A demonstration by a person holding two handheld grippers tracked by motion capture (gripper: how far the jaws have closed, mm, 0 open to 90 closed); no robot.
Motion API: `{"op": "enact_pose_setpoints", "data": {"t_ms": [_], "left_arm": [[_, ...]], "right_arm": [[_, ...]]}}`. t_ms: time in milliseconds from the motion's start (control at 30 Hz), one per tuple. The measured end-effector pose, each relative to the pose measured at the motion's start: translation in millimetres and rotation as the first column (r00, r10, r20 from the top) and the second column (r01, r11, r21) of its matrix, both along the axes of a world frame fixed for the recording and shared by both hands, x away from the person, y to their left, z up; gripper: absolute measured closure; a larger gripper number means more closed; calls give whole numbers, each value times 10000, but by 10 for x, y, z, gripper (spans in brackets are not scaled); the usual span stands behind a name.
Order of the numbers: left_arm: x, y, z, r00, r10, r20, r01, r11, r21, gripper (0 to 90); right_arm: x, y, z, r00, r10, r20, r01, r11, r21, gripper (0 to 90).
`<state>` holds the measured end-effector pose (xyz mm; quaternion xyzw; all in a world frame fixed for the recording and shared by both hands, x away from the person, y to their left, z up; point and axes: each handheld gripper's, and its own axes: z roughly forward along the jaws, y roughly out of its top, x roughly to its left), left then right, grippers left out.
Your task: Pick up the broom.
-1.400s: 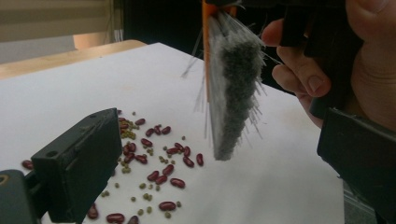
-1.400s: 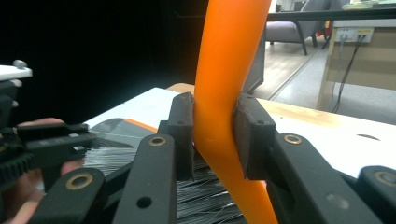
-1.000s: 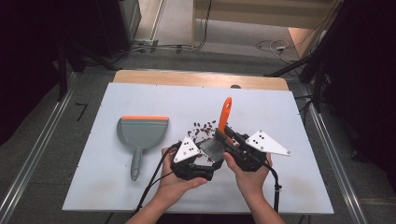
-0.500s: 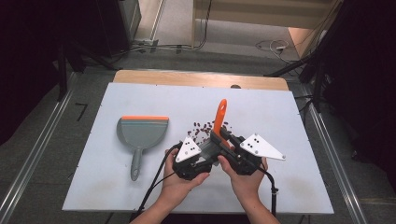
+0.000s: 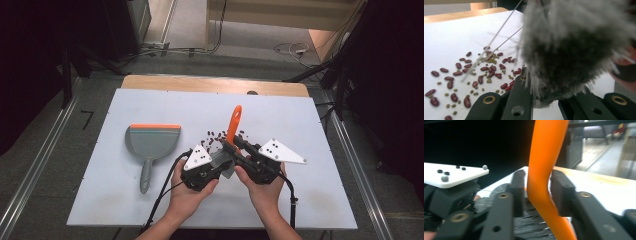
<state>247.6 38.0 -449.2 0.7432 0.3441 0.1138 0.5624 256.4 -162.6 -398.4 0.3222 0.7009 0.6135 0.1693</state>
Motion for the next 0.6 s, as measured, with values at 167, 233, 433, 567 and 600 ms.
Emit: {"op": "enact_pose_setpoints", "data": {"t_ms": [167, 233, 433, 567, 600], "left_arm": [[24, 97, 31, 9999, -105, -34, 104, 9999, -92, 855], [36, 121, 39, 9998, -170, -38, 169, 9997, -159, 855], [41, 217, 72, 9970, -729, 259, 730, 9973, -23, 854], [42, 287, 102, 9932, -1081, 443, 1082, 9941, 12, 854], [49, 307, 107, 9915, -1226, 424, 1228, 9924, -20, 854]], "right_arm": [[69, -130, 66, 9984, 564, 56, -565, 9981, 227, 547], [108, -183, 99, 9939, 1098, 32, -1099, 9936, 273, 527], [225, -274, 114, 9767, 2135, -226, -2143, 9757, -462, 525], [333, -364, 32, 9634, 2675, -172, -2680, 9623, -463, 520], [353, -374, 21, 9587, 2818, -395, -2835, 9577, -492, 515]]}}
